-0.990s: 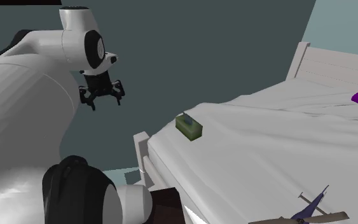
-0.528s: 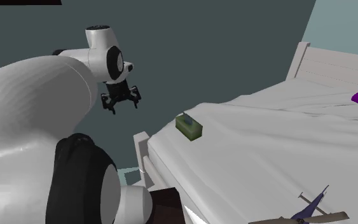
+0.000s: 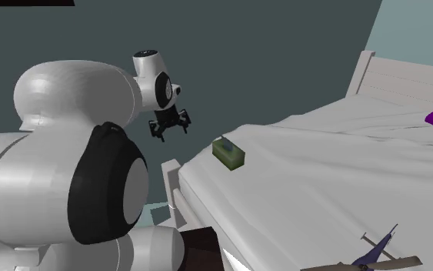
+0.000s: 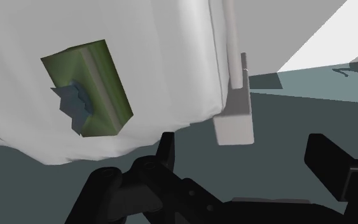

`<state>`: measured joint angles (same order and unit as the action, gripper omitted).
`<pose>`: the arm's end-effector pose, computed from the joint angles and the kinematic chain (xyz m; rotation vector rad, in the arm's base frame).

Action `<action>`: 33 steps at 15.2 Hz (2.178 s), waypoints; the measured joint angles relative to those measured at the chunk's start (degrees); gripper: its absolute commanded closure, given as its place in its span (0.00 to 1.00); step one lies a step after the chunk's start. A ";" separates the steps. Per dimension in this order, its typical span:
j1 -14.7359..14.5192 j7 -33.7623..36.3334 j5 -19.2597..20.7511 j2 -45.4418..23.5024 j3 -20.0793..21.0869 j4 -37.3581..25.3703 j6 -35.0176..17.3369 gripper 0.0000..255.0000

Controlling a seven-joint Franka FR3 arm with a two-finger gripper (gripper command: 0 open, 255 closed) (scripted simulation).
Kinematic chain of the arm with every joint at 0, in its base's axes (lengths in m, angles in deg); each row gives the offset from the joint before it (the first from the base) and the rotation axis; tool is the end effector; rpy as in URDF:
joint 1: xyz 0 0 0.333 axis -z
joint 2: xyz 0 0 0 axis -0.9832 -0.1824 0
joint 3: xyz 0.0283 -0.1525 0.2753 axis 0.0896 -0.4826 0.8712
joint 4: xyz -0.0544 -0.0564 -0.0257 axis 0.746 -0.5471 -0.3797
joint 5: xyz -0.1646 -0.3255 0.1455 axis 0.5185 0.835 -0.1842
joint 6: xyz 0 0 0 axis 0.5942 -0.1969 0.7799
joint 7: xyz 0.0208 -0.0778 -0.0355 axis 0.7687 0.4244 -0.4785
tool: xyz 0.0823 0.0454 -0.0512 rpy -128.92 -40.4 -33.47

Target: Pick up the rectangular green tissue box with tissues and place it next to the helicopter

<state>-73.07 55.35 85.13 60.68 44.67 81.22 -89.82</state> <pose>0.3963 -0.0987 0.5161 2.9483 0.3094 0.3024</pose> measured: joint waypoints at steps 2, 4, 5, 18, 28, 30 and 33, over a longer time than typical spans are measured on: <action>0.69 -0.68 1.33 -3.17 -0.73 -0.59 -3.07 0.00; 1.64 -1.94 2.75 -6.19 -2.01 -0.98 -6.33 0.00; 1.99 -2.34 3.35 -8.03 -2.46 -1.67 -7.79 0.00; 6.48 -8.52 7.74 -32.62 -8.38 -14.54 -24.39 0.00; 8.97 -11.75 6.21 -44.94 -9.48 -22.80 -30.43 0.00; 9.19 -11.79 5.97 -46.36 -9.43 -23.21 -31.43 0.00; 9.34 -11.91 5.87 -46.69 -9.43 -23.23 -31.79 0.00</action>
<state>-63.74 43.44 91.00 13.99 35.24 57.99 -121.61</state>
